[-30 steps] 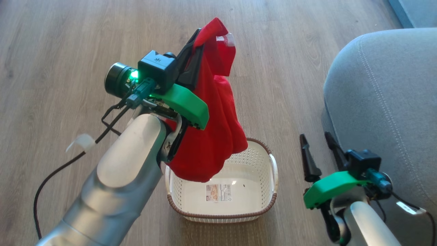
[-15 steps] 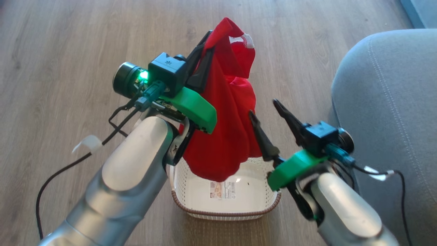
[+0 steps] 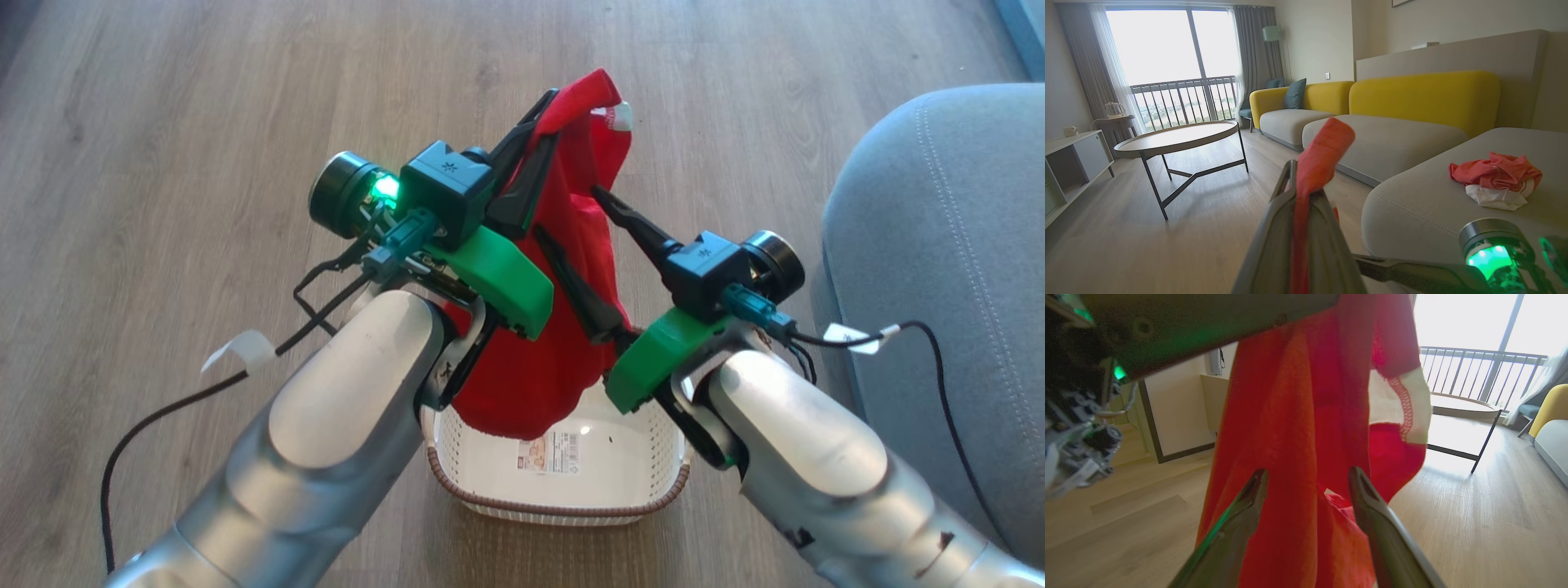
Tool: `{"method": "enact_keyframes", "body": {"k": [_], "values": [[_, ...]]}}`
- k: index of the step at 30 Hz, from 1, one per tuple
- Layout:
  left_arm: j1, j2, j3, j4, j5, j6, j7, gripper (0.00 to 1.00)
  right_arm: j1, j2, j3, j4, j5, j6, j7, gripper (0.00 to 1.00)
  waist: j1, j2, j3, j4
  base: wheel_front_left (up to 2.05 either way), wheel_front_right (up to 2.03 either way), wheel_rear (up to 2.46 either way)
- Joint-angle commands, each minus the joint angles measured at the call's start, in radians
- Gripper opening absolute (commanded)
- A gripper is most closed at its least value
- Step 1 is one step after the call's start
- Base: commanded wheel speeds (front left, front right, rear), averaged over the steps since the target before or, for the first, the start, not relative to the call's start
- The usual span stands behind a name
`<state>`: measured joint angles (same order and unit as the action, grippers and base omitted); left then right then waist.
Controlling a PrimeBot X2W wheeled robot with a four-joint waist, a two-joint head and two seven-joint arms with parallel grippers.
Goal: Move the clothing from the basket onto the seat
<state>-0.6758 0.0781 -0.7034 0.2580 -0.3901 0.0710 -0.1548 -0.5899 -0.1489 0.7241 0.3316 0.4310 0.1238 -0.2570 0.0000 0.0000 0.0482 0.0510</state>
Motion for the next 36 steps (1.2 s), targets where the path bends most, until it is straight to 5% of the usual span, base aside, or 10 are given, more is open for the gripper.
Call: {"method": "enact_keyframes", "body": {"k": [1,23,24,27,28,36], "values": [[-0.065,0.006,0.029,-0.038,-0.006,0.001,0.001,0.0,-0.044,0.005,0.011,-0.014,0.015,0.007,-0.005,1.0,0.0,0.0,0.0,0.005,0.0,0.0,0.0],[-0.064,-0.008,-0.024,-0.056,-0.03,-0.006,0.001,0.0,-0.136,-0.003,0.321,0.3,0.309,0.007,-0.005,1.0,0.0,0.0,-0.011,0.038,0.0,0.0,0.0],[-0.064,-0.008,-0.026,-0.055,-0.031,-0.006,0.001,0.0,-0.139,-0.003,0.334,0.303,0.324,0.007,-0.005,0.85,0.0,0.0,-0.011,0.038,0.0,0.0,0.0],[-0.063,-0.008,-0.029,-0.051,-0.035,-0.006,0.001,0.0,-0.147,-0.008,0.349,0.291,0.343,0.007,-0.005,0.11,0.0,0.0,-0.006,0.039,0.0,0.0,0.0],[-0.062,-0.006,-0.029,-0.049,-0.035,-0.005,0.001,0.0,-0.148,-0.011,0.348,0.28,0.345,0.007,-0.005,0.0,0.0,0.0,-0.004,0.038,0.0,0.0,0.0],[-0.056,0.0,-0.036,-0.017,-0.035,-0.003,-0.011,0.0,-0.118,-0.04,0.303,0.183,0.32,0.007,-0.005,0.0,0.0,0.0,0.002,0.02,0.0,0.0,0.0]]}}
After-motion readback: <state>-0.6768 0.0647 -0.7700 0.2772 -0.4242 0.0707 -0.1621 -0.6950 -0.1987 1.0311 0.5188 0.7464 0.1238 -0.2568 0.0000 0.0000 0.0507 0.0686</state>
